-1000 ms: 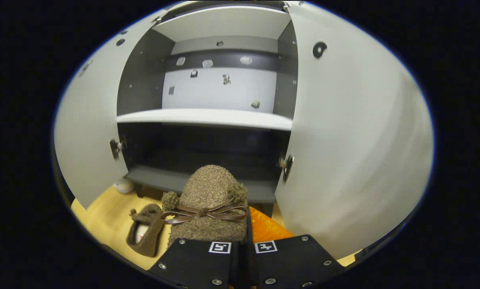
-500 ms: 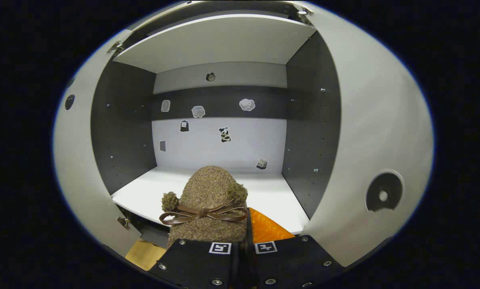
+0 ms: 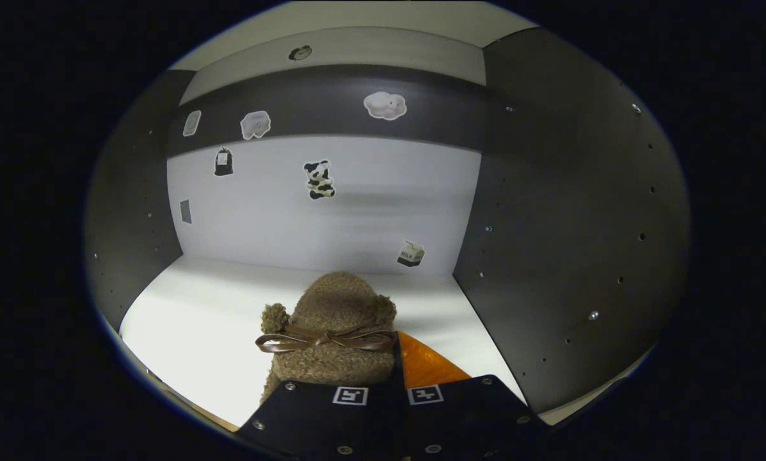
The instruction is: Grab one shoe with the right hand and put it into the shoe cabinet, grab the other shoe with the left hand and put it into the shoe cabinet; then close the right door with the right hand and the left door with the left hand.
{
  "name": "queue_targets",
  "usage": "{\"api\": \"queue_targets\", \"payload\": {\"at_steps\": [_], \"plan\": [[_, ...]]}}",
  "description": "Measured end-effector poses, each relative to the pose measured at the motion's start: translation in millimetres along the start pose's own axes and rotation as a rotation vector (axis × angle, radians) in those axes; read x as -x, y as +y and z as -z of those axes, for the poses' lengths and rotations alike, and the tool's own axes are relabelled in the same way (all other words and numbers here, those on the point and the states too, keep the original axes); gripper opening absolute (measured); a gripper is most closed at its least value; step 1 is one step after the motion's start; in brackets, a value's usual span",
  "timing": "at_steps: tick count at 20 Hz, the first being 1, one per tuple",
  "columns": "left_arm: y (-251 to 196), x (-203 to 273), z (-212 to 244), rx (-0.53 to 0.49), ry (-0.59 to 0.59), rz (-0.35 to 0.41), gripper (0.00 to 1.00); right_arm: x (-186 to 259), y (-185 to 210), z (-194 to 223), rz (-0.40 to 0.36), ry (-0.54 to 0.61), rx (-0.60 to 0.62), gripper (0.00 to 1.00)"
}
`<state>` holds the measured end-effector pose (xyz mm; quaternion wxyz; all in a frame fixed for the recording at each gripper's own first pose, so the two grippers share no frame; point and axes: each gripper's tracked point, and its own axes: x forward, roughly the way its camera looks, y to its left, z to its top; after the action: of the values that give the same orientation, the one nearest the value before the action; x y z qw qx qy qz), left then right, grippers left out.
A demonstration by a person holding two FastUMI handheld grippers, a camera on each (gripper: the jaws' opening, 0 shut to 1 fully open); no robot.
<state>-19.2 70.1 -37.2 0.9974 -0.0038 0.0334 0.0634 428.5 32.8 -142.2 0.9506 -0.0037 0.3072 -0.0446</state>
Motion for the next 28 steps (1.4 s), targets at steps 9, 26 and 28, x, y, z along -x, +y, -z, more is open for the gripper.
{"api": "queue_targets", "payload": {"at_steps": [9, 26, 28], "plan": [[5, -6, 17, 0.038, 0.038, -0.014, 0.96, 14, -8, 1, -0.066, 0.039, -0.034, 0.48], [-21, -12, 10, 0.09, 0.004, 0.078, 0.99, 212, 3, -56, -0.22, -0.308, -0.023, 0.92], [-26, -11, 9, 0.097, -0.004, 0.096, 0.96, 239, 4, -50, -0.232, -0.34, -0.01, 0.92]]}}
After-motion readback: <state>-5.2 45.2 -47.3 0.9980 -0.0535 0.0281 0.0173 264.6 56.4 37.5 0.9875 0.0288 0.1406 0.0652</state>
